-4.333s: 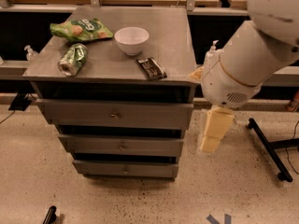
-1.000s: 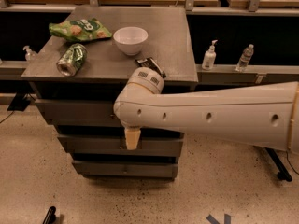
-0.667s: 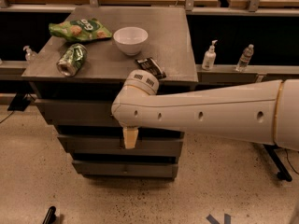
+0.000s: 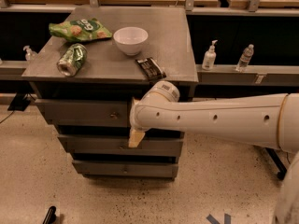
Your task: Open top drawer
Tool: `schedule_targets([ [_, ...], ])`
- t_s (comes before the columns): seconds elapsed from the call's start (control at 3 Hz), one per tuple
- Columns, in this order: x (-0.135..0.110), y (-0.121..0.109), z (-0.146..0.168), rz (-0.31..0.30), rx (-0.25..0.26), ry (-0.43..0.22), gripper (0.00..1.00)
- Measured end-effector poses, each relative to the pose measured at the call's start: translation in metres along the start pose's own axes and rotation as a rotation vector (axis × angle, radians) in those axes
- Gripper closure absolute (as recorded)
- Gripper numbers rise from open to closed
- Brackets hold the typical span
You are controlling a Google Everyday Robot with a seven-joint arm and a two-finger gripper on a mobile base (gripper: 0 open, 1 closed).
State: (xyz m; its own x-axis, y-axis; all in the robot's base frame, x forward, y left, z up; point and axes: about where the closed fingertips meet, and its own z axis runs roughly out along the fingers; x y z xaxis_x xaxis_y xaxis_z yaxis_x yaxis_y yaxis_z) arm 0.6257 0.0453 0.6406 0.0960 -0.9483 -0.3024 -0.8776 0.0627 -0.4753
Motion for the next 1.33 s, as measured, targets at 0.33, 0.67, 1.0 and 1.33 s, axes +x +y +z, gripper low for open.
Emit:
schedule_targets([
  [0.33, 0.009, -0.011, 0.001, 0.028, 0.036, -0.031, 0.04],
  [0.67, 0.011, -0.029, -0.011, 0.025, 0.086, -0.018, 0.02],
  [1.0, 0.003, -0.041, -0.022, -0.016, 0.103, 0.025, 0.19],
  [1.33, -0.008, -0.046, -0.027, -0.054, 0.078, 0.055, 0.22],
])
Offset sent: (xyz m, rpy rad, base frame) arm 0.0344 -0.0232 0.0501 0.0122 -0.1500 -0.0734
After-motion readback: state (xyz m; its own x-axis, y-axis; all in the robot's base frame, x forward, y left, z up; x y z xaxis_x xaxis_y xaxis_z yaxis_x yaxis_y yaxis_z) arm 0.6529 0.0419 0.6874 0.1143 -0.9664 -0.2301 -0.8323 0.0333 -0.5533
